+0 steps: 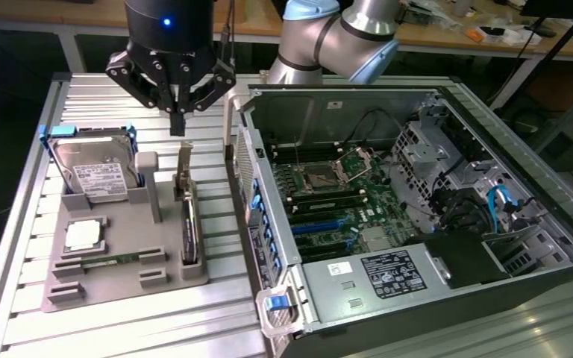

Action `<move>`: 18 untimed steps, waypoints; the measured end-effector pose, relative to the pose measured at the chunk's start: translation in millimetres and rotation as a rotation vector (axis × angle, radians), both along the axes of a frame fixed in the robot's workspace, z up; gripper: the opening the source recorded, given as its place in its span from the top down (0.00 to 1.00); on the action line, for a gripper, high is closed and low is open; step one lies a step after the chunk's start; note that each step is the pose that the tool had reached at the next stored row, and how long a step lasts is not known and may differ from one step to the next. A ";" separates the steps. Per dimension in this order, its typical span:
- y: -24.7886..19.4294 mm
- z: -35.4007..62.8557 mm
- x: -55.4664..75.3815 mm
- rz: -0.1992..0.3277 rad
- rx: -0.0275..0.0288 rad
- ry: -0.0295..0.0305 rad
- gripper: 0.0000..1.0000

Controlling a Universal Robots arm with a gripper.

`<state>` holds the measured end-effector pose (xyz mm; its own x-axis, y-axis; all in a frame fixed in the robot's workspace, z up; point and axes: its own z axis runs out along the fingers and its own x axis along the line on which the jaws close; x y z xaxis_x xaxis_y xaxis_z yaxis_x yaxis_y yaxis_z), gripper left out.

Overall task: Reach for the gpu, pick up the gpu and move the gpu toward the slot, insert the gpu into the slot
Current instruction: 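Pick up the gpu and move the gpu toward the slot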

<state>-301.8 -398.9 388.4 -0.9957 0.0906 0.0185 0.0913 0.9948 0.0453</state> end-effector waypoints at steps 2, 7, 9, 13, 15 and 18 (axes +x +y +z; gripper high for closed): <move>0.0 -0.3 0.0 0.036 0.0001 -0.0001 0.89; 0.0 -1.3 0.0 0.121 -0.0001 0.0001 0.89; 0.0 -1.3 0.0 0.123 -0.0002 0.0002 0.89; -0.5 -1.4 0.1 0.124 0.0000 0.0000 0.83; -0.5 -1.4 0.1 0.123 0.0000 0.0000 0.83; -0.7 -1.4 0.1 0.123 0.0000 0.0000 0.58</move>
<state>-301.7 -399.7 387.0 -0.9993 -0.0327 0.0185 -0.0318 0.9985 0.0453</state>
